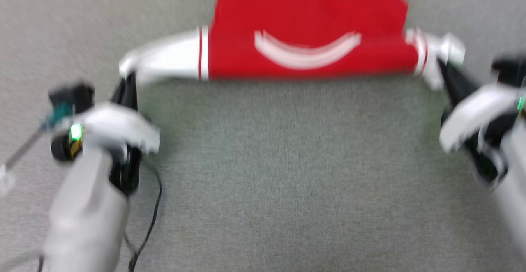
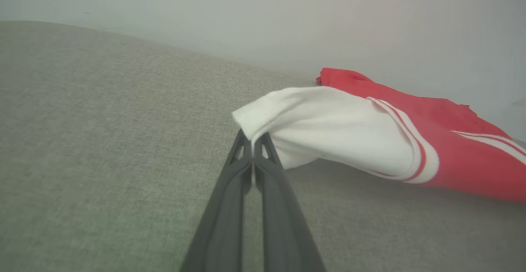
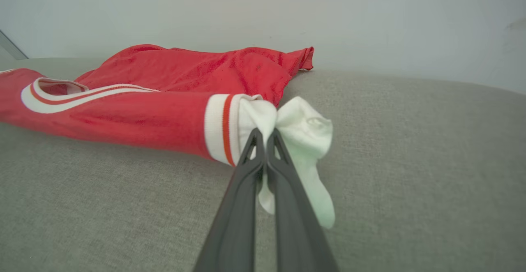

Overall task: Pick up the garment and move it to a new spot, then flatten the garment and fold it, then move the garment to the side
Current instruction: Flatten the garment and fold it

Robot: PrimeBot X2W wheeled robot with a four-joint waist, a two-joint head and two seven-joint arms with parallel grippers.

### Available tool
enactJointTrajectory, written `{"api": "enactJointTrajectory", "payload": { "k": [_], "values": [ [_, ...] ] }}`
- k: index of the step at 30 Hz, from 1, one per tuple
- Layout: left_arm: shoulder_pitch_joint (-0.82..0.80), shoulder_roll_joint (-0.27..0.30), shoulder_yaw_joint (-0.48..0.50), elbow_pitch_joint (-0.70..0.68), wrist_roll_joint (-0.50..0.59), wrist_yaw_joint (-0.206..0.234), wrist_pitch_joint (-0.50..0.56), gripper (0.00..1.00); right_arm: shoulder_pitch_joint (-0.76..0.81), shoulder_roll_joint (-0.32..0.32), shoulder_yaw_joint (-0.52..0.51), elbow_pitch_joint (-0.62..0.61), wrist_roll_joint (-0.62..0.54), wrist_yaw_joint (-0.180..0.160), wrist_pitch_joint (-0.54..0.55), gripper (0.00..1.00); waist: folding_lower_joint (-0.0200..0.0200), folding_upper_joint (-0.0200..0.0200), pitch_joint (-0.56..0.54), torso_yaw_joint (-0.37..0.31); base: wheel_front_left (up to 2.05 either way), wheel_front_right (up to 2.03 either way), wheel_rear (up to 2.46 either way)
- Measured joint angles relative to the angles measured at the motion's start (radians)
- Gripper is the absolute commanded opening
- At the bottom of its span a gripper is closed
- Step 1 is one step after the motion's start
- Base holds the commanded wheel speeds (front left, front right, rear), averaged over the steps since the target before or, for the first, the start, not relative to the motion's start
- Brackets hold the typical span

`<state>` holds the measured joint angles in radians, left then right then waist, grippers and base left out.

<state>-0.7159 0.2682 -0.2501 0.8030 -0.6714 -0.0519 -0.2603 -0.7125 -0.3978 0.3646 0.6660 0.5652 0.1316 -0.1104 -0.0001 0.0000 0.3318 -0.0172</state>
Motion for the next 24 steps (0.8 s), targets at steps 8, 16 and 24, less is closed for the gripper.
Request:
{"api": "enactJointTrajectory", "payload": {
  "k": [8, 16, 24],
  "values": [
    [0.405, 0.016, 0.081, -0.302, 0.026, 0.085, -0.001, 0.00, 0.373, 0.050, -0.120, -0.157, 0.006, 0.000, -0.014, 0.00, -0.0001, 0.0000, -0.167, 0.007, 0.00, 0.00, 0.00],
    [0.765, 0.041, 0.088, -0.620, 0.030, 0.207, 0.060, 0.00, 0.728, 0.133, -0.290, -0.407, -0.056, 0.000, 0.073, 0.00, -0.0003, 0.0000, -0.295, 0.009, 0.00, 0.00, 0.00],
    [0.940, 0.043, 0.038, -0.783, 0.043, 0.274, 0.153, 0.00, 0.965, 0.246, -0.397, -0.576, -0.135, 0.000, 0.199, 0.80, -0.0003, 0.0000, -0.339, 0.034, 0.00, 0.00, 0.00]
  ]
}}
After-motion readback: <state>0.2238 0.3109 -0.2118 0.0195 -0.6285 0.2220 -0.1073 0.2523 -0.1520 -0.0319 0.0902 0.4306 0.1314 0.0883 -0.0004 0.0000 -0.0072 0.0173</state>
